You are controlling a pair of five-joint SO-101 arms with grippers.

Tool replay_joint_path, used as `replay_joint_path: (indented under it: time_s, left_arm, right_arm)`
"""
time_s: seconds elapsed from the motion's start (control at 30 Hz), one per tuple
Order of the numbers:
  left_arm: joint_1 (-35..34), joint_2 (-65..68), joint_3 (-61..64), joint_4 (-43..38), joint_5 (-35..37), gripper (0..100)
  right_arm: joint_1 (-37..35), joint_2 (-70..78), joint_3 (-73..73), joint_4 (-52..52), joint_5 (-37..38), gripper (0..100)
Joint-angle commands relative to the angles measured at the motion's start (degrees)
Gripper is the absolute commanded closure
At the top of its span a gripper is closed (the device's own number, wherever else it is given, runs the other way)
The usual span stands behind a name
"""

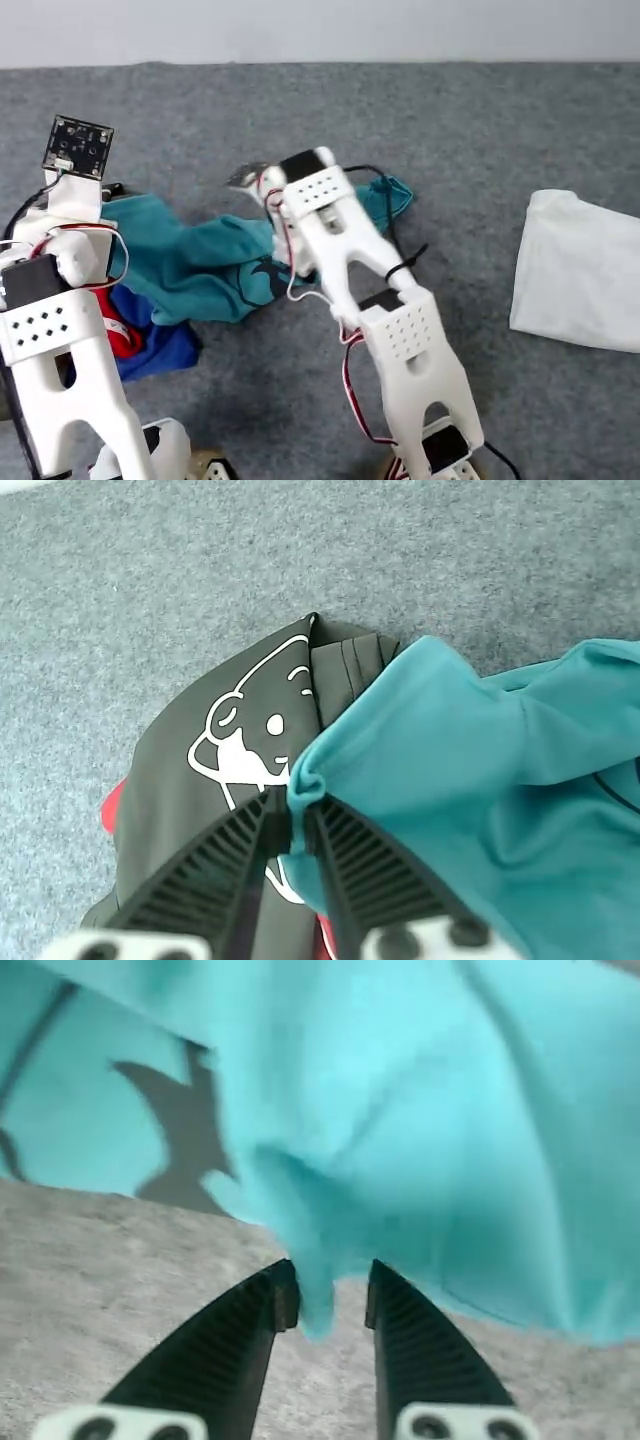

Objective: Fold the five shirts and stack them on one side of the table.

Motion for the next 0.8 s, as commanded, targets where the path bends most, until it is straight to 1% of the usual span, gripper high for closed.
replay_joint_path:
  time_s: [0.0,0.1,0.2,0.37,0.4,0.53,0.67,0.77]
  left_arm:
    - [0.09,-1.23,-0.48,-0.88,-0.35,99]
    - [0.09,-1.23,-0.31,-0.88,-0.35,99]
    - [0.09,-1.23,-0.31,-0.88,-0.35,99]
    - [0.09,-1.05,-0.31,-0.88,-0.35,99]
    - [0.09,-1.05,-0.31,-0.88,-0.35,99]
    - [0.09,-1.14,-0.31,-0.88,-0.35,99]
    - [0.09,-1.23,-0.31,-0.88,-0.53,99]
    - [0.09,-1.32,-0.66,-0.88,-0.62,99]
  right_arm:
    - [-2.77,-1.54,-2.90,2.15,0.09,86.4]
    - [-4.09,-0.48,-2.90,2.15,-0.35,86.3]
    - [-4.44,0.13,-2.90,1.01,-3.52,86.3]
    - [-4.18,2.24,-2.90,1.19,-3.69,86.7]
    - [-4.09,3.12,-2.90,1.36,-3.69,87.6]
    - [-3.47,5.58,-2.90,0.75,-3.52,98.3]
    - [-2.24,4.97,-2.99,1.19,-3.08,98.9]
    - [-0.40,1.36,-2.99,2.24,-0.79,98.9]
